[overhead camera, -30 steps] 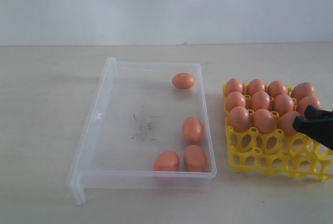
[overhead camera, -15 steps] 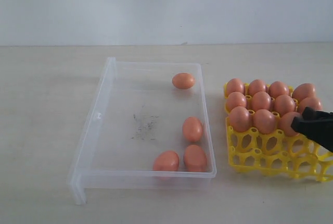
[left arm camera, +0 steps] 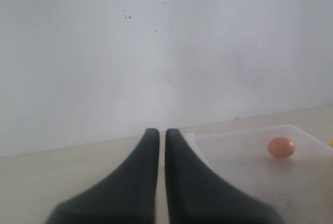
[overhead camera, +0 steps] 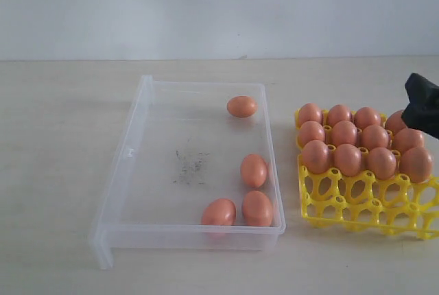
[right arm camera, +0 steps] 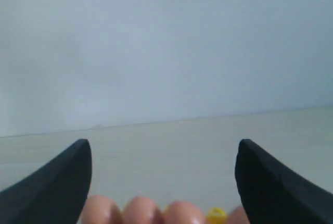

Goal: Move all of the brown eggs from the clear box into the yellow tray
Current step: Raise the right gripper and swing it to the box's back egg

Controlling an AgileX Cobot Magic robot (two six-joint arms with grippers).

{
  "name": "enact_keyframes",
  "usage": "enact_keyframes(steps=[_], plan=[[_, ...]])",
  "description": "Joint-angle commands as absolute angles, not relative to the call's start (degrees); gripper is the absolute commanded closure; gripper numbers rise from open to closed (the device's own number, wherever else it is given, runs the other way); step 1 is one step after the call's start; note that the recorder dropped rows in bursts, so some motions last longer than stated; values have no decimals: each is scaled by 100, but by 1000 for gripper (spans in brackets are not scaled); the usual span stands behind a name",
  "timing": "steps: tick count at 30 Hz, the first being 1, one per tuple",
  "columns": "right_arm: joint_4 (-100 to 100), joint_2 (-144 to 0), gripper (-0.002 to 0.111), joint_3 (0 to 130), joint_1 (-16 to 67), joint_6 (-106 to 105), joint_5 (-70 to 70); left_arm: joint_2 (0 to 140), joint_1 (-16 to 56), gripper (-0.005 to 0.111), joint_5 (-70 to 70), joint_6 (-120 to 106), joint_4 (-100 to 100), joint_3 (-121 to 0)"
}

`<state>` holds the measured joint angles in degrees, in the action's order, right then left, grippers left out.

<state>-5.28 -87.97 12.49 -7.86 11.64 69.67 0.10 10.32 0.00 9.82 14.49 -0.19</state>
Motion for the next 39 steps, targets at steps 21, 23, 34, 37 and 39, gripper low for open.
enact_keyframes(steps=[21,23,34,37,39], plan=[[-2469,-8700,107,5208,2859,740,349,0,1056,103,0,974,1440,0],[-2469,-8893,99,5801,2848,497,-637,0,1056,103,0,974,1440,0],[-2364,-11009,74,8555,2848,-2540,-4268,0,1056,103,0,974,1440,0],[-2491,-11396,74,8770,2848,-3212,-4031,0,1056,103,0,974,1440,0],[-2841,-11682,74,8950,2848,-3299,-3811,0,1056,103,0,974,1440,0]])
